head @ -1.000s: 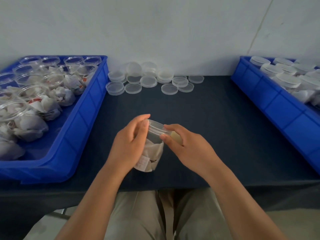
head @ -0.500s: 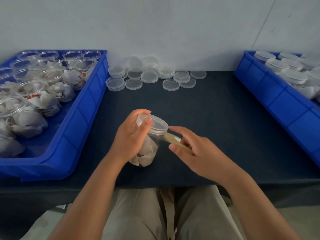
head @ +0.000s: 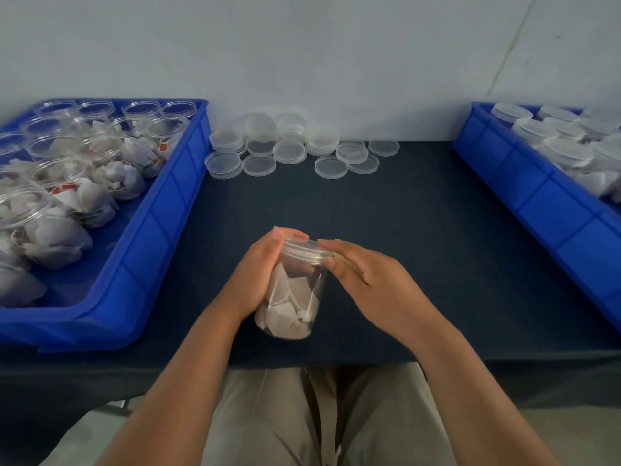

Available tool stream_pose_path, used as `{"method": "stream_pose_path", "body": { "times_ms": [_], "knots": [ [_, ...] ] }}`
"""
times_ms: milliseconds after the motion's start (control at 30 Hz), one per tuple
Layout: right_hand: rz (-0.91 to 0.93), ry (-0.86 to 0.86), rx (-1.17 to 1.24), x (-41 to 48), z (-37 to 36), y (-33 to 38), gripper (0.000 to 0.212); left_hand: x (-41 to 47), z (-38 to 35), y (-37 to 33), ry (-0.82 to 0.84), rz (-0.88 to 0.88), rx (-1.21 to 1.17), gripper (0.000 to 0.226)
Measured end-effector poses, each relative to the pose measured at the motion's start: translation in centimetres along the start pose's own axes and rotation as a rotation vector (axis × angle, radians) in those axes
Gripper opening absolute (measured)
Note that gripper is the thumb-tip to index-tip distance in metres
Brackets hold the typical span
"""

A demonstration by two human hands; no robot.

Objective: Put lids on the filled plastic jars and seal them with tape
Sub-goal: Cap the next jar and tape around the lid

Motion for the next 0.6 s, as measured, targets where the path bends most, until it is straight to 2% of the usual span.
{"method": "stream_pose_path", "body": {
  "times_ms": [100, 233, 300, 333, 433, 533, 600],
  "knots": [
    [0.004, -0.102, -0.039, -0.9, 0.9, 1.0, 0.048, -1.7, 2.1, -2.7, -0.254, -0.165, 0.295, 0.049],
    [0.024, -0.179, -0.057, -1.9, 0.6, 2.9, 0.041, -3.4, 0.7, -2.2, -0.287, -0.033, 0.376, 0.081],
    [0.017, -0.182, -0.069, -2.1, 0.0, 3.5, 0.038, -3.9, 0.3, -2.6, -0.344, -0.045, 0.4, 0.094],
    [0.016, -0.174, -0.069, -2.1, -0.1, 3.6, 0.037, -3.9, 0.4, -2.9, -0.366, -0.067, 0.403, 0.092],
    [0.046, -0.105, -0.015, -1.6, 0.0, 3.6, 0.039, -3.5, 0.8, -3.0, -0.355, -0.065, 0.372, 0.071],
    [0.102, 0.079, -0.036, -1.1, -0.3, 3.1, 0.052, -3.0, 2.1, -2.4, -0.362, -0.021, 0.306, 0.065],
    [0.118, 0.14, -0.106, -1.1, -0.2, 2.7, 0.056, -2.6, 2.5, -2.1, -0.34, 0.009, 0.283, 0.062]
  ]
}}
Point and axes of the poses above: each hand's wrist, its own x-axis towards the middle knuckle, its own z-axis out of the back of the hand, y = z × x, the point moved 10 cm from there along x, towards the middle knuckle, and after that the axes turned 5 degrees about -z, right-handed, at the moved point
